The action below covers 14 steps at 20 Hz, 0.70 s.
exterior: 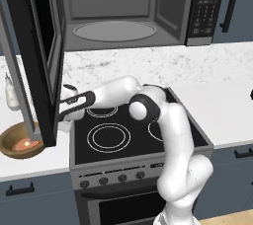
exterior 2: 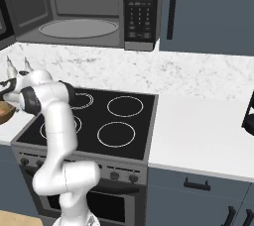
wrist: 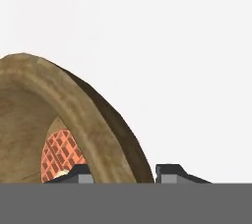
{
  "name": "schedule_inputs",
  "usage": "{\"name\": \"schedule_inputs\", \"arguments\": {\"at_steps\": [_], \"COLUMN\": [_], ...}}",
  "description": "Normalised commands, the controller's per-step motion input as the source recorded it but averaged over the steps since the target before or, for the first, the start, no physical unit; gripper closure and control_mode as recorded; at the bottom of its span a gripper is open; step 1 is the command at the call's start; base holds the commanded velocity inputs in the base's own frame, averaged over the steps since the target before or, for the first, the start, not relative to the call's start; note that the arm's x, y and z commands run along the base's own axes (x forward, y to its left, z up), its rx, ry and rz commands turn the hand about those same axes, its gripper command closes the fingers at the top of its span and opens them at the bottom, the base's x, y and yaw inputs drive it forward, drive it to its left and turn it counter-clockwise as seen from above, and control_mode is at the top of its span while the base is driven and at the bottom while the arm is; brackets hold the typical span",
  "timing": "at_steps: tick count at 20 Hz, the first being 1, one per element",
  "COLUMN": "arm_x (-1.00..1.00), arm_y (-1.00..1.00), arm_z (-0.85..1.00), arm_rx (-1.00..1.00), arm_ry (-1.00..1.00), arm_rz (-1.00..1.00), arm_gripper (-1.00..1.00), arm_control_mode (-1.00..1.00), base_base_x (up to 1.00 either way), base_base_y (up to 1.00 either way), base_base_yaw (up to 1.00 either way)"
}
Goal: Open the microwave, place the bowl with waffle inside the microwave, then close the microwave door and turn it on.
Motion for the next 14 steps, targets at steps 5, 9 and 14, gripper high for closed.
{"name": "schedule_inputs", "arguments": {"at_steps": [5, 9, 14], "arm_x": [-0.38, -0.48, -0.50], "arm_y": [-0.76, -0.95, -1.00], "arm_z": [0.25, 0.57, 0.67], "arm_rx": [0.04, 0.12, 0.10], "arm_ry": [0.00, -0.03, 0.00], "arm_rz": [-0.18, -0.29, -0.35], "arm_gripper": [1.00, 1.00, 1.00], "arm_control_mode": [-1.00, -1.00, -1.00], "base_base_x": [0.00, 0.00, 0.00], "base_base_y": [0.00, 0.00, 0.00], "base_base_yaw": [0.00, 0.00, 0.00]}}
